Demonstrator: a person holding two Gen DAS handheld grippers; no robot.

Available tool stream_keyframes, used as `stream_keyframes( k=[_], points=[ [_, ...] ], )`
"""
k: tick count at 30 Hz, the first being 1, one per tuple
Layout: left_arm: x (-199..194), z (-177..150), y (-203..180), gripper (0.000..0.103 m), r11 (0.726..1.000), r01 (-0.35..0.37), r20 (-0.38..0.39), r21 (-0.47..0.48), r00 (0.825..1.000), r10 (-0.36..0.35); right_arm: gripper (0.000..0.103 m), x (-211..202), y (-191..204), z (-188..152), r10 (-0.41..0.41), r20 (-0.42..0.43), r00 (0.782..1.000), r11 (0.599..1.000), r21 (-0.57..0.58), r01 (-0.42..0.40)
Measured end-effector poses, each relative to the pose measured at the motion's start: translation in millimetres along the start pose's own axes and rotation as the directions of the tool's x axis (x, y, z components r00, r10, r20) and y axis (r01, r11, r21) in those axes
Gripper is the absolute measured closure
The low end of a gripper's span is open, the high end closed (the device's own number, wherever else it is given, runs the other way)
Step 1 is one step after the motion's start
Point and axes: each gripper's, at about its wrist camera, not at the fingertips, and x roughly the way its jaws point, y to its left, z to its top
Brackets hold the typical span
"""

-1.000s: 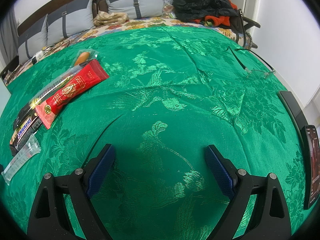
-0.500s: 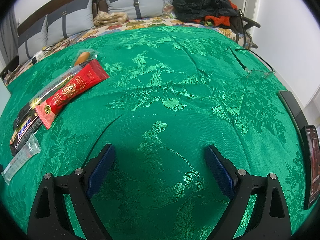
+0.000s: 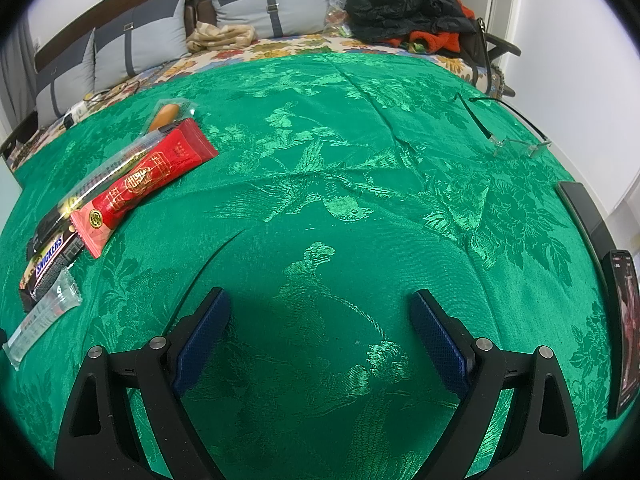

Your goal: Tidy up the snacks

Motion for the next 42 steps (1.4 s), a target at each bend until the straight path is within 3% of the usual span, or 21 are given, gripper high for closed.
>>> stream_keyframes(
  k=[11, 13, 15, 18, 21, 22, 24, 29, 32, 33, 34, 35, 36, 38, 42],
  points=[
    [-1, 0, 1, 0.0, 1.0, 0.008, -0.005, 0.008, 1.0, -0.008, 0.009, 0, 0, 0, -0.001, 0.0, 1.0, 1.0, 0.0, 0.001],
    [-3, 1, 1, 0.0, 0.998, 0.048, -0.033, 0.033, 0.998, -0.047, 0.009, 0, 0, 0, -0.001, 0.0, 1.0, 1.0, 0.0, 0.001],
    [-8, 9, 5, 0.001, 0.988, 0.157, -0.054, 0.007, 0.986, -0.156, 0.009, 0, 0, 0, -0.001, 0.0, 1.0, 1.0, 0.0, 0.001],
    [-17, 39, -3, 0.001, 0.97, 0.242, -0.029, -0.009, 0.97, -0.242, 0.009, 0, 0, 0, -0.001, 0.0, 1.0, 1.0, 0.0, 0.001],
    [-14, 84, -36, 0.001, 0.946, 0.324, -0.05, 0.03, 0.945, -0.322, 0.009, 0, 0, 0, -0.001, 0.0, 1.0, 1.0, 0.001, 0.001],
    [-6, 104, -59, 0.001, 0.93, 0.363, -0.091, 0.064, 0.93, -0.357, 0.009, 0, 0, 0, -0.001, 0.0, 1.0, 1.0, 0.0, 0.001],
    [7, 131, -96, 0.001, 0.913, 0.385, -0.143, 0.134, 0.919, -0.367, 0.009, 0, 0, 0, -0.001, 0.0, 1.0, 1.0, 0.001, 0.001],
    [56, 164, -181, 0.001, 0.89, 0.355, -0.254, 0.286, 0.924, -0.287, 0.009, 0, 0, 0, -0.001, 0.0, 1.0, 1.0, 0.0, 0.001],
    [86, 166, -208, 0.01, 0.891, 0.347, -0.317, 0.293, 0.914, -0.252, 0.009, 0, 0, 0, -0.001, 0.0, 1.0, 1.0, 0.0, 0.001],
    [92, 167, -208, 0.018, 0.898, 0.353, -0.328, 0.263, 0.908, -0.261, 0.009, 0, 0, 0, -0.001, 0.0, 1.0, 1.0, 0.001, 0.001],
    [97, 170, -204, 0.032, 0.906, 0.368, -0.333, 0.208, 0.898, -0.288, 0.009, 0, 0, 0, -0.001, 0.0, 1.0, 1.0, 0.001, 0.001],
    [98, 175, -197, 0.04, 0.918, 0.361, -0.306, 0.161, 0.903, -0.302, 0.009, 0, 0, 0, -0.001, 0.0, 1.0, 1.0, 0.001, 0.001],
    [99, 178, -190, 0.063, 0.916, 0.385, -0.307, 0.111, 0.89, -0.336, 0.009, 0, 0, 0, -0.002, 0.0, 1.0, 1.0, 0.001, 0.002],
    [99, 178, -175, 0.074, 0.908, 0.417, -0.308, 0.029, 0.868, -0.389, 0.009, 0, 0, 0, -0.002, 0.0, 1.0, 1.0, 0.001, 0.002],
    [81, 167, -141, 0.08, 0.93, 0.367, -0.258, 0.03, 0.901, -0.348, 0.009, 1, 0, 0, -0.002, 0.001, 1.0, 1.0, 0.001, 0.002]
  ],
)
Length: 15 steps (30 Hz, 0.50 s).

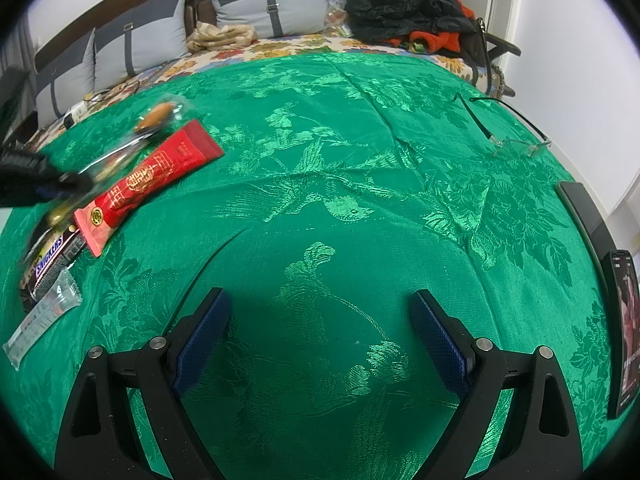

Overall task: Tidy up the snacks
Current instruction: 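Grasp the clear candy stick with black end from the pile with the left tool, then pull the candy stick clear of the pile and release it with the left tool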

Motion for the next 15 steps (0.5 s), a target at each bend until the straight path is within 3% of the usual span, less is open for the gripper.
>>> stream_keyframes(
  k=[5, 11, 15],
  points=[
    [-52, -49, 65, 0.086, 0.989, 0.0, 0.077, -0.15, 0.997, 0.012, 0.009, 0, 0, 0, 0.0, 0.0, 1.0, 1.0, 0.0, 0.0],
    [-97, -135, 119, 0.086, 0.977, -0.082, 0.095, -0.195, 0.99, 0.102, 0.009, 0, 0, 0, 0.0, -0.001, 1.0, 1.0, 0.0, 0.0],
    [-114, -182, 132, 0.083, 0.973, -0.147, 0.117, -0.178, 0.979, 0.169, 0.009, 0, 0, 0, 0.0, -0.001, 1.0, 1.0, 0.0, 0.0]
  ],
)
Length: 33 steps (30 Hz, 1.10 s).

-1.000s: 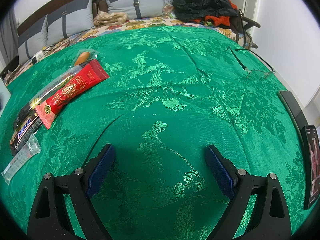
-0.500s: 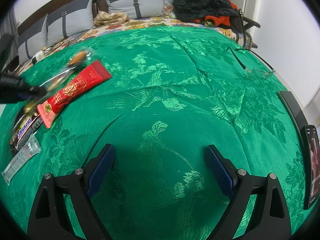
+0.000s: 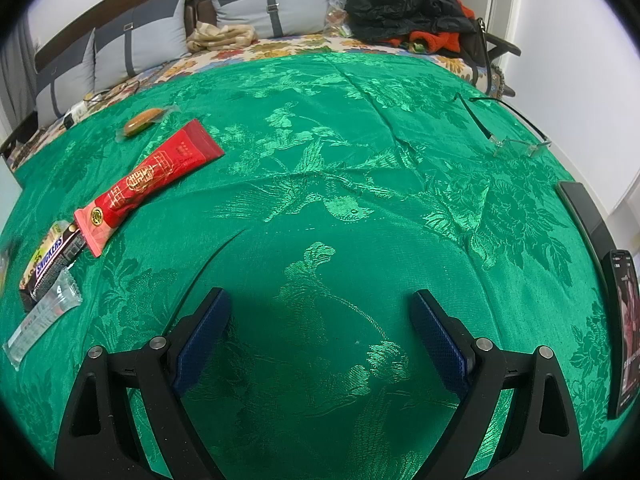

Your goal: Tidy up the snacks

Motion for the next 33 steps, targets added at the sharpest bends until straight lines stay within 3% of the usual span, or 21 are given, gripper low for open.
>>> stream_keyframes(
  k=[2, 3, 4, 6, 12, 18, 23, 33],
  points=[
    [-2, -18, 6, 0.057, 1.0, 0.002, 0.01, 0.007, 1.0, -0.002, 0.009, 0, 0, 0, 0.0, 0.0, 1.0, 1.0, 0.0, 0.0],
    [0, -22, 6, 0.037, 1.0, 0.004, 0.014, 0.006, 1.0, -0.004, 0.009, 0, 0, 0, 0.0, 0.0, 1.0, 1.0, 0.0, 0.0],
    [-1, -28, 5, 0.024, 1.0, 0.013, 0.044, 0.015, 0.999, -0.014, 0.009, 0, 0, 0, 0.0, 0.0, 1.0, 1.0, 0.0, 0.0],
    [0, -34, 2, 0.015, 0.999, -0.02, 0.059, 0.028, 0.998, 0.018, 0.009, 0, 0, 0, 0.0, 0.0, 1.0, 1.0, 0.0, 0.0],
    [10, -44, -14, 0.004, 0.973, -0.168, 0.101, 0.16, 0.983, 0.153, 0.009, 0, 0, 0, -0.001, 0.0, 1.0, 1.0, 0.0, 0.001],
    [3, -42, 19, 0.001, 0.977, -0.212, 0.121, 0.026, 0.971, 0.208, 0.009, 0, 0, 0, -0.001, 0.0, 1.0, 1.0, 0.0, 0.001],
    [5, -41, 26, 0.0, 0.972, -0.234, 0.153, 0.01, 0.961, 0.229, 0.009, 0, 0, 0, -0.001, 0.0, 1.0, 1.0, 0.0, 0.001],
    [5, -40, 26, 0.0, 0.972, -0.236, 0.154, 0.011, 0.961, 0.231, 0.009, 0, 0, 0, -0.001, 0.001, 1.0, 1.0, 0.0, 0.001]
  ],
)
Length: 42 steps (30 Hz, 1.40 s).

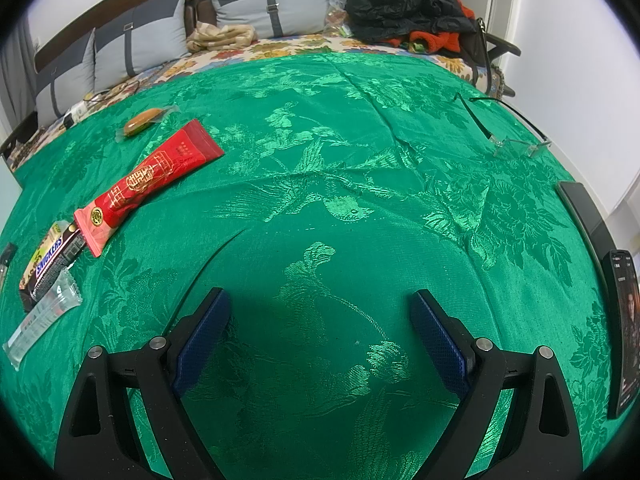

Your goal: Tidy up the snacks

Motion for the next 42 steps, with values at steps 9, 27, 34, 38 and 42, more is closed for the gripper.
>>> stream_keyframes(
  k=[9, 27, 34, 38, 42],
  points=[
    [0, 1, 0, 0.0, 1.0, 0.001, 0.0, 0.0, 1.0, -0.001, 0.008, 1, 10, 6, -0.021, -0.078, 0.997, 0.998, 0.061, 0.026],
    [0, 0, 0, 0.0, 1.0, 0.002, 0.0, 0.0, 1.0, -0.002, 0.024, -26, 213, -20, 0.128, -0.213, 0.969, 0.989, -0.051, -0.142],
    [1, 1, 0, 0.0, 1.0, 0.002, 0.0, 0.0, 1.0, -0.002, 0.076, -35, 171, -26, 0.171, -0.198, 0.965, 0.981, -0.052, -0.185],
    [1, 0, 1, 0.0, 1.0, 0.002, 0.001, 0.0, 1.0, -0.002, 0.035, -41, 169, -31, 0.211, -0.214, 0.954, 0.972, -0.054, -0.227],
    [1, 1, 0, 0.0, 1.0, 0.002, 0.001, 0.0, 1.0, -0.002, 0.031, -44, 163, -39, 0.296, -0.187, 0.937, 0.954, 0.006, -0.3]
  ],
)
